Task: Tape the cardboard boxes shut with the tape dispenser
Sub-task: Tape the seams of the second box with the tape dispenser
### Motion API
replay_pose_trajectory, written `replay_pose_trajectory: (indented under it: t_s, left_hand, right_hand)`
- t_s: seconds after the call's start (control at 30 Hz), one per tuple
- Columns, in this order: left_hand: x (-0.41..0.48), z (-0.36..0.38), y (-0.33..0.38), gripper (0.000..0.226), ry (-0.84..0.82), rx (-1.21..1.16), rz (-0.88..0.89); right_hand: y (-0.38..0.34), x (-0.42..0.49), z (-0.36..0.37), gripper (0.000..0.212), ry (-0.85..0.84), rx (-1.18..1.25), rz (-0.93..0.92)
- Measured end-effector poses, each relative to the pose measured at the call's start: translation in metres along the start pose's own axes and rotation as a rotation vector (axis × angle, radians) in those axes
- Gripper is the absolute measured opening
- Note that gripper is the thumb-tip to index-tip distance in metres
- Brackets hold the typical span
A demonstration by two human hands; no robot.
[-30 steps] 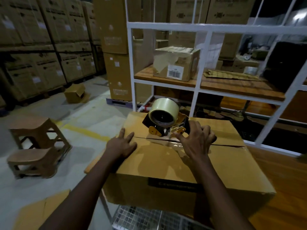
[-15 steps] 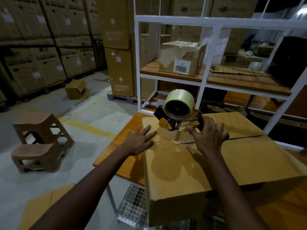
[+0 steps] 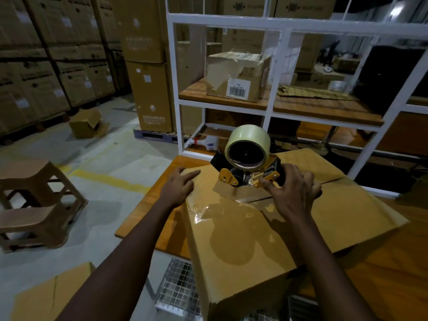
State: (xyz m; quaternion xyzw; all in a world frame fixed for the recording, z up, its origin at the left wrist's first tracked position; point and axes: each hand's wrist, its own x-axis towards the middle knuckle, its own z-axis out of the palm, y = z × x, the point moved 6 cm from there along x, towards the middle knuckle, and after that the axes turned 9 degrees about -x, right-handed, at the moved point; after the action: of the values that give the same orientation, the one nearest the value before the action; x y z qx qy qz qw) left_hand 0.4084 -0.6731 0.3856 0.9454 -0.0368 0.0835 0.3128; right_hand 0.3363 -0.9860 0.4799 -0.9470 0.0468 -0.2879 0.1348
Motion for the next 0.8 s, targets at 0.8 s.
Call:
replay_pose_trajectory:
  t_s: [0.8]
  left_hand:
    - [-0.203,0.067,0.145,0.054,0.442,-0.017,-0.529]
  right_hand:
    - [0.08,-0.066,-0.094,0.052,-0.074,0.142,-0.131]
